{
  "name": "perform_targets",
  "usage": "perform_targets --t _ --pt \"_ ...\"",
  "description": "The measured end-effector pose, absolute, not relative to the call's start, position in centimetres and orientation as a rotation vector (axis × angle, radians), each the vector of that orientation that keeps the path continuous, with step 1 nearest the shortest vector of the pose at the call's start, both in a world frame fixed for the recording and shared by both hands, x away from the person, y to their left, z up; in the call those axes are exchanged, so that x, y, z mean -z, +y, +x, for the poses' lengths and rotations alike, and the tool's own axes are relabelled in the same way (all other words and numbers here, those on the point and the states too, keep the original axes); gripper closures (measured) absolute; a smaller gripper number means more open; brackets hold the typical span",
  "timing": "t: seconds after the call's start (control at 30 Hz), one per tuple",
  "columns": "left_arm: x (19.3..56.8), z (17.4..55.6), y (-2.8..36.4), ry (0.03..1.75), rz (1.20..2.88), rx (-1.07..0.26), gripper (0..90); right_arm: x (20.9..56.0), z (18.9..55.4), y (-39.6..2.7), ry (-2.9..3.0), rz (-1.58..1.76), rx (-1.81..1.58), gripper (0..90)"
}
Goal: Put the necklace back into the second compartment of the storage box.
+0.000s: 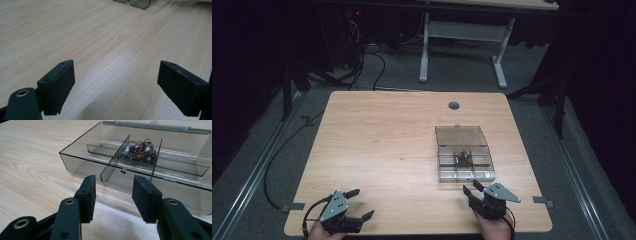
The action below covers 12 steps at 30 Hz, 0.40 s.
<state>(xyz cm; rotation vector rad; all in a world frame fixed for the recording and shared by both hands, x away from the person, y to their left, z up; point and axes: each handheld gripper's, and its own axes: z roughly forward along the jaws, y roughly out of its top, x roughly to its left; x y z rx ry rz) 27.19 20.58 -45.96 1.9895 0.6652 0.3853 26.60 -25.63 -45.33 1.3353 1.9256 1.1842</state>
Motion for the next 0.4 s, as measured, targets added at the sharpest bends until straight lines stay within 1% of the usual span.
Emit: perform_targets --t 0.4 --pt "45.96 27.07 20.42 0.651 2.004 -0.395 15.2 45.33 26.64 -25.58 1.94 1.347 -1.179 54.6"
